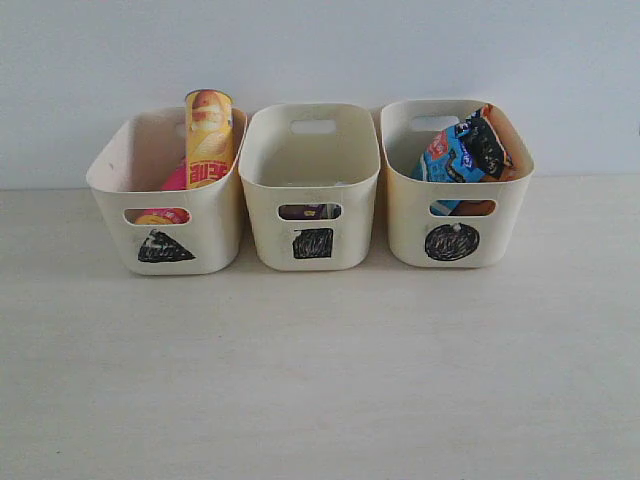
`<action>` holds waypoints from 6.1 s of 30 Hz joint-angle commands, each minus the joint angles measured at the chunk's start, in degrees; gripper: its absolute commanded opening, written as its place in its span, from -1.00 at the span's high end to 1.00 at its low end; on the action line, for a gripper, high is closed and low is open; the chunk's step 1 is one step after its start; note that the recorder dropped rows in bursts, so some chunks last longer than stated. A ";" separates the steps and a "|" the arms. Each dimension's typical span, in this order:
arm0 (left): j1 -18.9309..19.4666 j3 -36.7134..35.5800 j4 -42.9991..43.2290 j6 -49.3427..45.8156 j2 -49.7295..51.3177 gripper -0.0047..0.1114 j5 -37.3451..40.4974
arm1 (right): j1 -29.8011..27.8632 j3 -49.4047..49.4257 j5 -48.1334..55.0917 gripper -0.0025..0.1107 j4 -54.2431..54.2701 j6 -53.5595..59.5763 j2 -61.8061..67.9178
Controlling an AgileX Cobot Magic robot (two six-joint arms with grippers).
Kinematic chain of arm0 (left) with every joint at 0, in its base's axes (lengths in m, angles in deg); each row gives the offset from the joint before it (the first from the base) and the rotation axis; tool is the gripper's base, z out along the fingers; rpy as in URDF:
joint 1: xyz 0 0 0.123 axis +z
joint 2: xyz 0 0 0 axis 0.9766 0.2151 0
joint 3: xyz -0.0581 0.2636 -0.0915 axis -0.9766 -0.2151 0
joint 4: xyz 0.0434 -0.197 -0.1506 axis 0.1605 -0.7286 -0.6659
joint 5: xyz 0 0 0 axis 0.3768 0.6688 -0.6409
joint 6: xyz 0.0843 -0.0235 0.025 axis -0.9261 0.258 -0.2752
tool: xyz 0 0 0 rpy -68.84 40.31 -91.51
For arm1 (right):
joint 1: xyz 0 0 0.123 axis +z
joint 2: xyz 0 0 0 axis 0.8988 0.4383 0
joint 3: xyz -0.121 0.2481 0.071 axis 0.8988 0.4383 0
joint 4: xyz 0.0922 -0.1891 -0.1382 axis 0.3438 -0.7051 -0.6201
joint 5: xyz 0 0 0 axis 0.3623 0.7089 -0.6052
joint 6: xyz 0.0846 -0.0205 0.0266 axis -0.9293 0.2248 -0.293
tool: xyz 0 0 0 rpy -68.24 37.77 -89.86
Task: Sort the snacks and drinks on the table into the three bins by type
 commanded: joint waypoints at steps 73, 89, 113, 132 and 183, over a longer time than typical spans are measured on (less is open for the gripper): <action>0.05 -0.22 0.32 -0.66 -0.21 0.84 1.89 | 4.10 47.65 -4.86 0.94 -0.96 9.85 -70.35; 0.05 -0.22 11.65 13.27 -0.21 0.84 4.95 | 4.10 47.65 -4.86 0.94 -0.96 9.85 -70.35; 0.05 -0.22 10.55 11.21 -0.21 0.84 5.77 | 4.10 47.65 -4.86 0.94 -0.96 9.85 -70.35; 0.05 -0.22 10.55 11.21 -0.21 0.84 5.77 | 4.01 47.65 2.96 0.94 -0.80 5.89 -70.35; 0.05 -0.22 10.60 11.21 -0.21 0.84 5.66 | 4.01 47.65 14.98 0.94 -6.36 -8.60 -75.63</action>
